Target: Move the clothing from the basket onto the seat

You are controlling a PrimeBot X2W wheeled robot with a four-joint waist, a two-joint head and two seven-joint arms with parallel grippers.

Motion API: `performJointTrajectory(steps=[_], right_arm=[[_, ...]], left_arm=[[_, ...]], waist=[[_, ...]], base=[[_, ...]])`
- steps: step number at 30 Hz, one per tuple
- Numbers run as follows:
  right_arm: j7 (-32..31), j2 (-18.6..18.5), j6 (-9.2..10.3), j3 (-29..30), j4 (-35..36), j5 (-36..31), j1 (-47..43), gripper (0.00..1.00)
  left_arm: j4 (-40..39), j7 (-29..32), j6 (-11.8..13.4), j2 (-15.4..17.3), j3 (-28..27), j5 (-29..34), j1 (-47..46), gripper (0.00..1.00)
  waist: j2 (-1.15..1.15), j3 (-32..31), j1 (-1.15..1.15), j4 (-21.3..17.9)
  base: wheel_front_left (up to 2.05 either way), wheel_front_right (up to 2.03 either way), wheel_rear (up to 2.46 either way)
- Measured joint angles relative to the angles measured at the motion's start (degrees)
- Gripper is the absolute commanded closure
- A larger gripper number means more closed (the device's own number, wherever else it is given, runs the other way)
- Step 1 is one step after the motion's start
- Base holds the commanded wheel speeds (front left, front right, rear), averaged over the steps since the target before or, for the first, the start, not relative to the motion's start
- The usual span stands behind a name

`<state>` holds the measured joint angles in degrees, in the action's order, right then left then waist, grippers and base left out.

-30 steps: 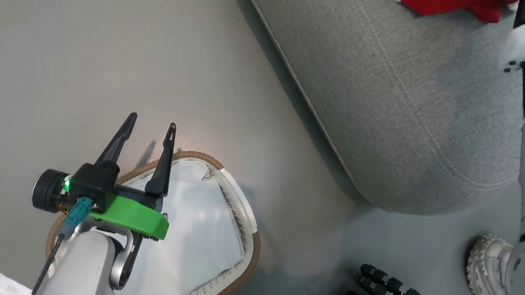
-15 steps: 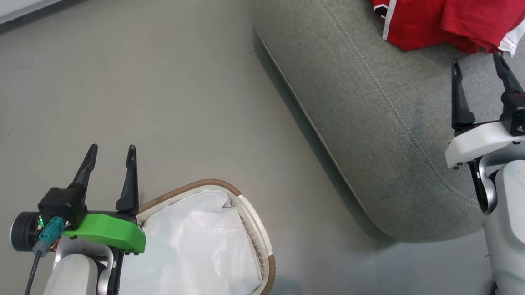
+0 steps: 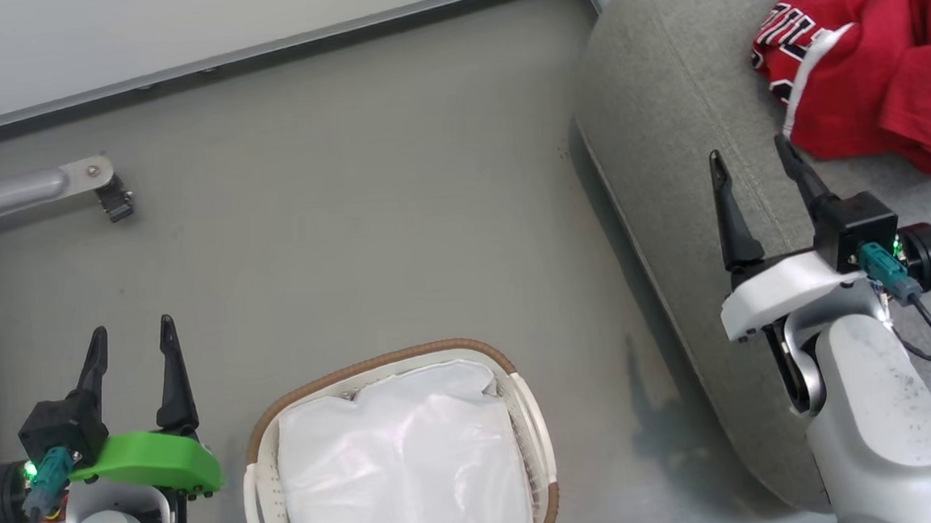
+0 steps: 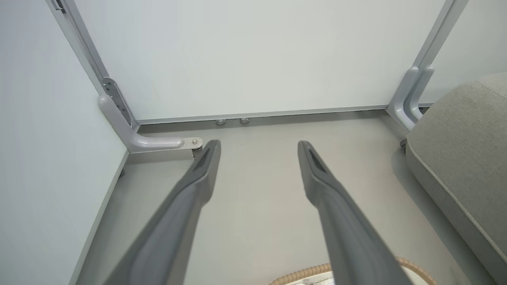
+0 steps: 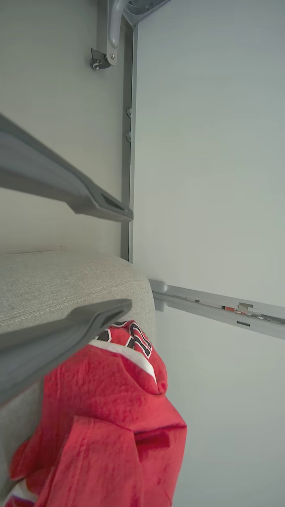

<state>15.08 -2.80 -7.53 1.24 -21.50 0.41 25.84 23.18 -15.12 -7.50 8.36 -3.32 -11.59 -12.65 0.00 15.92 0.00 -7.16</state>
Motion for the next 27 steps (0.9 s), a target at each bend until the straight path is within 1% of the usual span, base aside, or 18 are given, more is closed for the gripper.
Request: performJointTrajectory(steps=[5, 10, 17, 23, 24, 27], right_arm=[[0.00, 0.05, 0.00, -0.90, -1.14, 2.04, -3.27, 0.00], [0.00, 0.03, 0.00, -1.93, -1.86, 4.64, -7.83, 0.00], [0.00, 0.01, 0.00, -3.36, -1.37, 6.19, -13.41, 0.00], [0.00, 0.01, 0.00, -3.68, -0.63, 6.99, -15.73, 0.00], [0.00, 0.03, 0.00, -3.72, -0.63, 7.23, -15.82, 1.00], [-0.01, 0.27, 0.00, -3.71, -1.88, 7.24, -16.35, 1.00]], left_arm=[[-0.60, 0.00, 0.00, -1.41, -1.69, 1.52, 3.02, 0.00], [-0.25, 0.00, 0.00, -2.61, -3.22, 2.38, 7.73, 0.00], [-1.09, 0.00, 0.00, -4.12, -3.57, 1.82, 12.99, 0.00], [-2.66, 0.00, 0.00, -4.58, -3.21, 0.83, 14.82, 0.00], [-3.02, 0.00, 0.00, -4.60, -2.94, 0.34, 14.85, 1.00], [-1.74, 0.01, 0.00, -5.03, -2.76, 0.38, 14.95, 1.00]], waist=[[0.00, -2.81, 0.00, 3.57], [0.00, -6.45, 0.00, 5.70], [0.00, -11.09, 0.00, 7.27], [0.00, -13.81, 0.00, 7.88], [0.00, -14.10, 0.00, 7.93], [0.00, -14.22, 0.00, 7.95]], base=[[0.00, 0.00, 0.00], [0.00, 0.00, 0.00], [0.00, 0.00, 0.00], [0.00, 0.00, 0.00], [0.00, 0.00, 0.00], [0.00, 0.00, 0.00]])
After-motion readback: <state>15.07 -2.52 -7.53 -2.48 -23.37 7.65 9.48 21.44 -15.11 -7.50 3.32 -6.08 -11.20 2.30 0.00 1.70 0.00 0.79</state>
